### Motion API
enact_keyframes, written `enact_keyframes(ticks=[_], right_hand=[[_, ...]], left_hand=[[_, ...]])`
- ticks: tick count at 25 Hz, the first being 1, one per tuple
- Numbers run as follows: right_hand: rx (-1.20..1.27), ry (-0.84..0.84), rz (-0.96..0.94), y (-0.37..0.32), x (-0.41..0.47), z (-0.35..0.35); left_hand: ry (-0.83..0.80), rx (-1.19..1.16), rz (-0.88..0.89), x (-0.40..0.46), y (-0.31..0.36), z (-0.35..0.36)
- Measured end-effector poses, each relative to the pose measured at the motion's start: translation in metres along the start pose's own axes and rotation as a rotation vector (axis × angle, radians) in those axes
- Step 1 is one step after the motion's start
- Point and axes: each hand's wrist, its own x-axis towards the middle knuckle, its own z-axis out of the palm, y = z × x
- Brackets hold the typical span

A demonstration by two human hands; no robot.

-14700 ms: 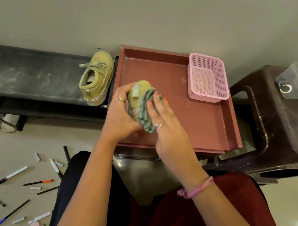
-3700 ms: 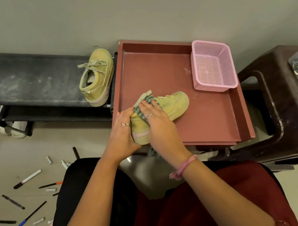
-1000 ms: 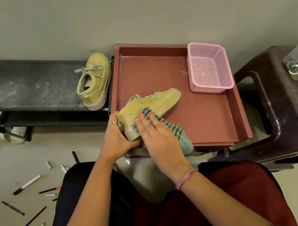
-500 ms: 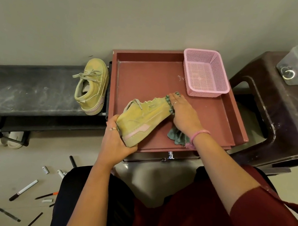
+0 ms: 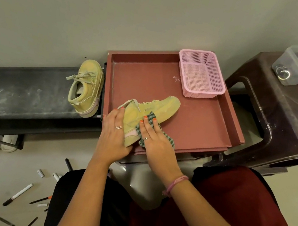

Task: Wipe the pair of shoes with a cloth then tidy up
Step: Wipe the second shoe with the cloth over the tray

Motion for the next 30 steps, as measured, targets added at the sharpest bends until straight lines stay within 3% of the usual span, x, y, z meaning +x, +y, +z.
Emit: enact_keyframes(ticks=[2, 6, 11, 14, 18, 21, 25, 28, 30], right_hand=[[-0.027, -0.002, -0.028, -0.001, 0.003, 0.006], [-0.093, -0.162, -0.06, 0.011, 0.006, 0.003], [-0.273, -0.079, 0.09, 0.064, 0.044, -0.033], [-0.142, -0.093, 0.224, 0.072, 0.052, -0.046], [0.094, 0.1, 0.229, 0.008, 0.016, -0.008], [0.155, 0.203, 0.114, -0.02, 0.008, 0.009], [-0.16, 0.082, -0.109, 0.03, 0.004, 0.005], [-0.219, 0.119, 0.093, 0.067, 0.019, -0.01], [-0.114, 0.096, 0.25, 0.075, 0.028, -0.014]], left_hand=[[-0.05, 0.091, -0.023, 0.0, 0.002, 0.006], [-0.055, 0.03, -0.111, 0.001, 0.001, 0.011], [0.004, 0.093, -0.023, 0.001, 0.0, 0.016], [0.065, 0.13, 0.038, 0.0, 0.005, 0.018], [0.112, 0.135, 0.143, -0.004, 0.015, 0.024], [0.113, 0.093, 0.143, -0.007, 0.012, 0.028], [0.14, 0.141, 0.17, -0.01, 0.013, 0.026], [0.16, 0.17, 0.19, -0.01, 0.018, 0.025], [0.164, 0.186, 0.211, -0.009, 0.02, 0.025]])
